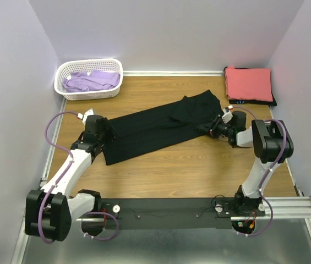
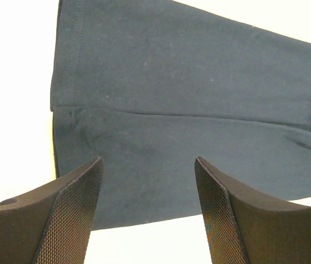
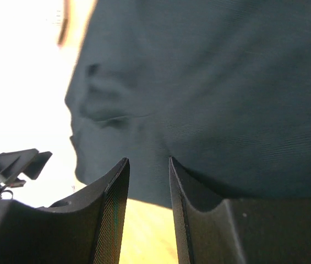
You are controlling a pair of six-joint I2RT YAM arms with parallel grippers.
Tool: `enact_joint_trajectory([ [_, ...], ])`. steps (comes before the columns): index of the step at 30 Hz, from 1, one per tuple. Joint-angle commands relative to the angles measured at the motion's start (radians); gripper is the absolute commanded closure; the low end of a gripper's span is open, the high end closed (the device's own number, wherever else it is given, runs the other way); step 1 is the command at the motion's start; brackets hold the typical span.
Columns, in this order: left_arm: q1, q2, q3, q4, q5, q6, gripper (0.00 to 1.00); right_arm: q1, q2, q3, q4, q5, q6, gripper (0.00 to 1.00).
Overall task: Fold and stack the t-shirts
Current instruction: Fold the tshirt
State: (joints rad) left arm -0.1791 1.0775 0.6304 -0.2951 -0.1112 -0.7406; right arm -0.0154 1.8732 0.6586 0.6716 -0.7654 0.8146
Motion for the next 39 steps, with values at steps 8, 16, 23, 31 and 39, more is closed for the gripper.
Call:
enact_joint_trajectory([
  [8, -0.008, 0.001, 0.014, -0.050, -0.018, 0.052, 0.25, -0.035, 0.043, -0.039, 0.063, 0.006, -0.035, 0.57],
  [16, -0.039, 0.071, 0.118, -0.090, -0.068, 0.181, 0.21, -0.021, -0.177, 0.127, -0.403, 0.217, -0.279, 0.57],
  [23, -0.164, 0.332, 0.282, -0.136, -0.091, 0.323, 0.17, 0.061, -0.194, 0.239, -0.639, 0.550, -0.322, 0.58],
  [31, -0.247, 0.558, 0.437, -0.157, -0.127, 0.374, 0.18, 0.160, -0.102, 0.337, -0.794, 0.753, -0.322, 0.60],
  [39, -0.264, 0.702, 0.439, -0.211, -0.091, 0.363, 0.19, 0.160, 0.090, 0.488, -0.804, 0.790, -0.402, 0.60],
])
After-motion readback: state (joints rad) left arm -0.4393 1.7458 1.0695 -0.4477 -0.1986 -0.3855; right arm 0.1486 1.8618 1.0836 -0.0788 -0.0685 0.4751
